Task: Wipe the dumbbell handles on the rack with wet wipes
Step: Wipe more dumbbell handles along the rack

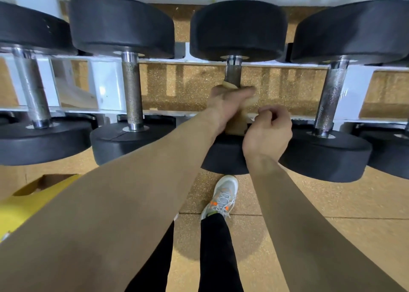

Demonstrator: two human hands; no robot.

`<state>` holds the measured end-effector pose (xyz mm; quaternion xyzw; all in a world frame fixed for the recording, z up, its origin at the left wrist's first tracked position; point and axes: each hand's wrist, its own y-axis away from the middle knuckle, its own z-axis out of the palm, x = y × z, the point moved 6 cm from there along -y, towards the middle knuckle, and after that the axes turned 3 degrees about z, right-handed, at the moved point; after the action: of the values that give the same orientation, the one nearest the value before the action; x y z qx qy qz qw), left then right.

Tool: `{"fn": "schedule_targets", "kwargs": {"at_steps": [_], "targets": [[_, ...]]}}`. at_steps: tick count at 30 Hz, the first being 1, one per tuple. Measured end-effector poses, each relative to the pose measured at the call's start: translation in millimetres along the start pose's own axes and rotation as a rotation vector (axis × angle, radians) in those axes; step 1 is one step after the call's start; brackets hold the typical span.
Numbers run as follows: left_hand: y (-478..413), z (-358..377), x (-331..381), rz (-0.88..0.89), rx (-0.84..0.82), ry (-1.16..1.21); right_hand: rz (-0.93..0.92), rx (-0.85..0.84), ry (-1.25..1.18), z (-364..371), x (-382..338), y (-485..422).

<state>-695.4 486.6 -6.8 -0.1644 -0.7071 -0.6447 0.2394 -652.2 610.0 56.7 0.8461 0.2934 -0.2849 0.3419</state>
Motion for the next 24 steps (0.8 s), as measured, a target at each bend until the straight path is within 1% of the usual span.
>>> {"fn": "schedule_targets", "kwargs": {"at_steps": [2,4,6,7,8,9,10,12,13,14,15,16,18,19,22,24], "targets": [[-3,0,6,-0.001,-0.173,0.024,-0.005,-0.008,-0.007,0,1,-1],[-7,2,11,-0.062,-0.335,0.086,0.002,-0.006,-0.01,0,2,-2],[-10,2,18,-0.113,-0.396,0.142,0.004,-0.006,0.001,0,2,-2],[-12,2,23,-0.106,-0.4,0.176,0.006,-0.009,0.01,0,2,-2],[-11,3,29,-0.088,-0.392,0.211,0.013,-0.013,0.019,0,1,-2],[-8,3,36,-0.059,-0.346,0.224,0.022,-0.016,0.025,0,1,-2],[-6,2,41,-0.032,-0.242,0.211,0.027,-0.017,0.03,-1,1,-2],[-3,-1,44,-0.021,0.056,0.182,0.033,-0.018,0.036,-1,0,-1],[-1,1,43,-0.015,0.176,0.203,0.038,-0.017,0.034,-1,0,0],[0,4,42,0.014,0.27,0.218,0.044,-0.016,0.032,-1,0,0],[-1,7,40,0.058,0.338,0.174,0.05,-0.016,0.036,-1,0,0],[0,9,37,0.106,0.376,0.07,0.053,-0.016,0.045,-1,0,0],[5,10,28,0.149,0.375,-0.166,0.052,-0.015,0.05,-1,1,0],[6,9,21,0.139,0.343,-0.23,0.05,-0.016,0.045,0,0,-1],[4,1,1,0.008,0.181,-0.267,0.039,-0.016,0.042,-1,0,0],[2,-2,-2,-0.048,0.014,-0.227,0.029,-0.018,0.033,-1,-1,1]]}}
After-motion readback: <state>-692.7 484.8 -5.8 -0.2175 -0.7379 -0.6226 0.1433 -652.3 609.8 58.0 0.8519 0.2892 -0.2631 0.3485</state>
